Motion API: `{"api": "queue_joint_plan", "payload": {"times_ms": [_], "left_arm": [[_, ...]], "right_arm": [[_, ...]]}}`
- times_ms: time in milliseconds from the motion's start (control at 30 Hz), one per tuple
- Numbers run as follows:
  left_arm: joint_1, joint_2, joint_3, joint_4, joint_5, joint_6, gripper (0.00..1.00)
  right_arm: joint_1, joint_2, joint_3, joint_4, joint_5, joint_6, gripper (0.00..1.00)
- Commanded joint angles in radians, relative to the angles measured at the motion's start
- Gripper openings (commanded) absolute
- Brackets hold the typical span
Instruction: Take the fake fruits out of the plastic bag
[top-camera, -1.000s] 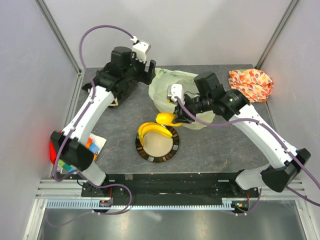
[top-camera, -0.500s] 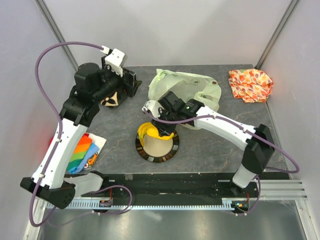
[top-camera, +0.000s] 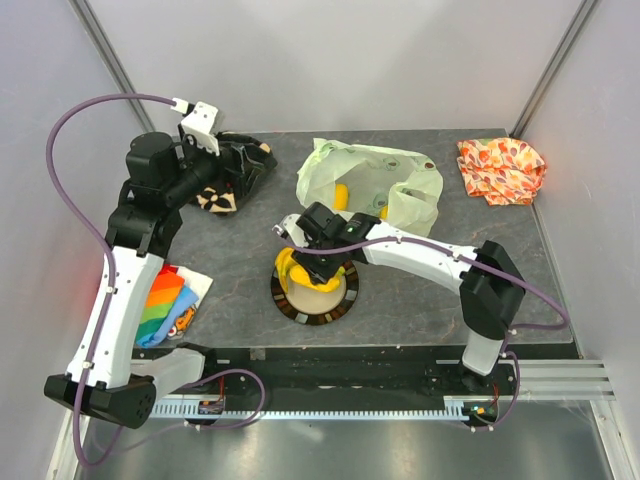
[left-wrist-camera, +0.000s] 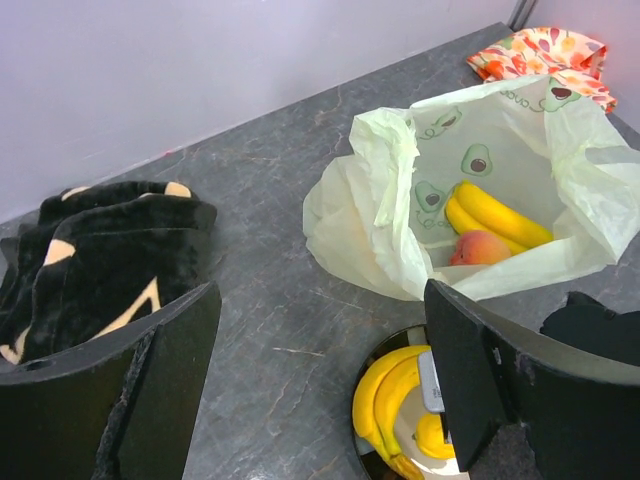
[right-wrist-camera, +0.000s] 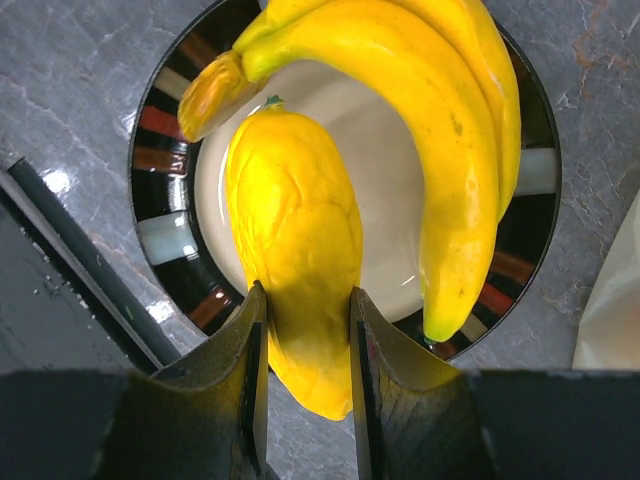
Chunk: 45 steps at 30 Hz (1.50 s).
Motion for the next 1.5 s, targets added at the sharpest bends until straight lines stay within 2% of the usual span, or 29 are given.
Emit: {"api": "queue_joint_plan", "payload": {"times_ms": [0, 267, 567, 600, 633, 733, 833, 933, 1000, 1133, 1233, 1333, 1467], "left_arm": [[0.021, -0.039, -0.015, 0.025, 0.054, -0.039, 0.89], [0.036, -0.065, -0.038, 0.024, 0.08, -0.063, 0.89], [0.047, -0.063, -0.05, 0.039, 0.11, -0.087, 0.88], [0.047, -0.063, -0.052, 0.039, 0.116, -0.093, 0.88], [0.047, -0.06, -0.054, 0.043, 0.119, -0.096, 0.88], [0.047, -0.053, -0.054, 0.048, 0.131, -0.103, 0.88], [0.047, -0.045, -0.05, 0.053, 0.14, -0.111, 0.88], [0.047, -0.034, -0.046, 0.056, 0.152, -0.114, 0.87], [0.047, -0.028, -0.041, 0.057, 0.159, -0.114, 0.87], [0.047, -0.014, -0.029, 0.059, 0.16, -0.107, 0.87], [0.045, 0.003, -0.04, 0.068, 0.172, -0.108, 0.86], [0.027, 0.052, -0.04, 0.085, 0.188, -0.131, 0.85], [-0.034, 0.157, 0.021, 0.109, 0.238, -0.171, 0.86]], "right_arm": [[-0.001, 0.042, -0.013, 0.047, 0.067, 0.041, 0.22], [0.007, 0.104, 0.014, 0.069, 0.092, 0.046, 0.23], [0.026, 0.12, 0.028, 0.074, 0.232, 0.032, 0.27], [0.027, 0.119, 0.027, 0.074, 0.244, 0.034, 0.29], [0.029, 0.119, 0.028, 0.075, 0.27, 0.041, 0.37], [0.032, 0.116, 0.034, 0.069, 0.279, 0.046, 0.52], [0.038, 0.111, 0.057, 0.045, 0.258, 0.046, 0.61], [0.041, 0.096, 0.091, -0.009, 0.259, 0.046, 0.68], [0.039, 0.064, 0.108, -0.047, 0.246, 0.069, 0.7], [0.036, 0.013, 0.181, -0.23, 0.184, 0.063, 0.71], [0.007, -0.025, 0.258, -0.305, 0.18, 0.055, 0.72], [-0.088, -0.044, 0.373, -0.336, 0.163, 0.055, 0.71], [-0.301, -0.039, 0.474, -0.324, 0.101, 0.025, 0.68]]}}
